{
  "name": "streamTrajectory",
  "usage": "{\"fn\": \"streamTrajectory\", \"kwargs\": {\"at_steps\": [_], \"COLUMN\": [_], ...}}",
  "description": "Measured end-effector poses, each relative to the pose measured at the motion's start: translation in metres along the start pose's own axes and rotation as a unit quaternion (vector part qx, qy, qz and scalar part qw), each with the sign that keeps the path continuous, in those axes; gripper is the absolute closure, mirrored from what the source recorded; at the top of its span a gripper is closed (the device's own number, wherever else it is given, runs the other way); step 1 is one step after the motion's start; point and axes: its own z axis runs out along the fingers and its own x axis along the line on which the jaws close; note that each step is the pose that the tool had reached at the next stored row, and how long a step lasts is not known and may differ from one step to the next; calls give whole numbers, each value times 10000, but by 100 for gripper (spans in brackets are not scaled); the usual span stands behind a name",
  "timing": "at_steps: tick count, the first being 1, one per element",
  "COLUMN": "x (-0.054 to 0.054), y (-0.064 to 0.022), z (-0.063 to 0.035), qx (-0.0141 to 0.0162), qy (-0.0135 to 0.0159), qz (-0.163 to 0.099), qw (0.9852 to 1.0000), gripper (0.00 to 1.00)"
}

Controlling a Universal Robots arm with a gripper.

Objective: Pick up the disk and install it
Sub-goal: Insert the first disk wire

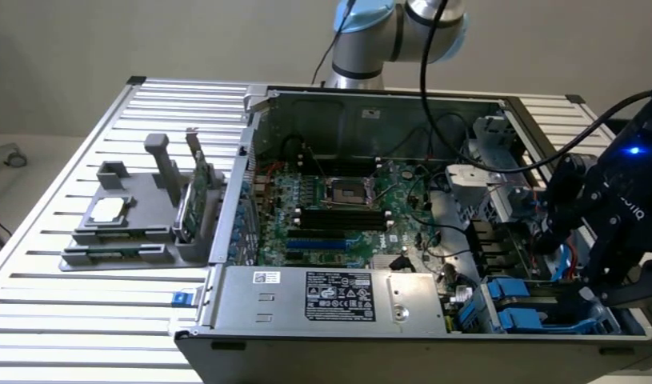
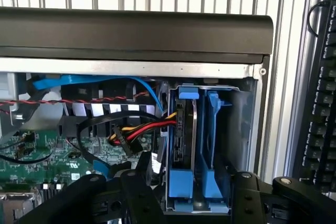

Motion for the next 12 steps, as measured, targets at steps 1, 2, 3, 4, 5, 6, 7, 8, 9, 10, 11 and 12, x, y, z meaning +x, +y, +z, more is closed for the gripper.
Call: {"fn": "streamTrajectory", "kwargs": {"at_steps": [1, 2, 3, 4, 5, 6, 7, 8, 9, 10, 11, 12], "x": [-2, -5, -7, -8, -10, -12, -13, -15, -15, -16, -16, -15], "y": [-17, -36, -53, -71, -91, -110, -129, -149, -168, -189, -210, -229], "z": [-8, -15, -23, -29, -34, -39, -44, -48, -52, -54, -55, -55], "qx": [0, 0, 0, 0, 0, 0, 0, 0, 0, 0, 0, 0], "qy": [5, 9, 12, 16, 19, 21, 23, 24, 25, 26, 26, 27], "qz": [2, 4, 6, 8, 11, 13, 16, 18, 21, 24, 28, 32], "qw": [10000, 10000, 10000, 10000, 10000, 10000, 10000, 10000, 10000, 10000, 10000, 10000], "gripper": [40, 40, 40, 40, 40, 40, 40, 40, 40, 40, 40, 40]}}
